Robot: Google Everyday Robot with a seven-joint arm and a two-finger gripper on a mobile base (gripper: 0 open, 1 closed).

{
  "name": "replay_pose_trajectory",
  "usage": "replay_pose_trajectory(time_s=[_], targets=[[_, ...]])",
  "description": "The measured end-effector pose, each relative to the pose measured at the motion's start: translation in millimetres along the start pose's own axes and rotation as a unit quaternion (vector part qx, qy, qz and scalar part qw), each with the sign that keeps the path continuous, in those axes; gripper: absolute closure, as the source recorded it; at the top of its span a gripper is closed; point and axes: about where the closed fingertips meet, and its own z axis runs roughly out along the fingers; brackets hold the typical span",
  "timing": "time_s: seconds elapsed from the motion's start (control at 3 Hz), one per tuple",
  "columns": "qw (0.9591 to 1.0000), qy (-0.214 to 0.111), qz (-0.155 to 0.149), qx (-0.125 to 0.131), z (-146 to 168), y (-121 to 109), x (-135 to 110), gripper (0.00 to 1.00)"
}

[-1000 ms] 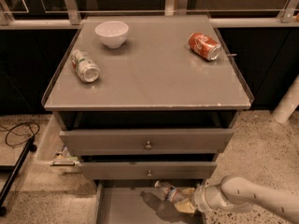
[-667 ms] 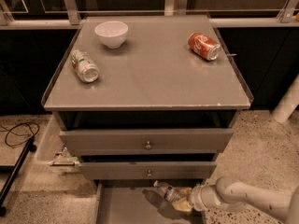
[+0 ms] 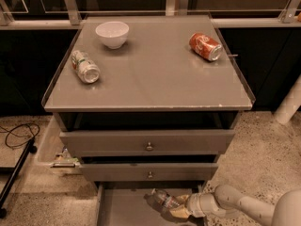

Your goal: Place water bottle into bottom drawer

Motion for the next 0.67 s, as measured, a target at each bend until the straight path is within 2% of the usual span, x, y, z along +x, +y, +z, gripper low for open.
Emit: replay_pose_trajectory(time_s=[0.33, 0.67], targets=[[0.9995, -0.013, -0.021, -0.020, 20.4, 0.3, 13.5, 1.00], [0.9989, -0.012, -0.038, -0.023, 34.4, -4.3, 18.6, 1.00]])
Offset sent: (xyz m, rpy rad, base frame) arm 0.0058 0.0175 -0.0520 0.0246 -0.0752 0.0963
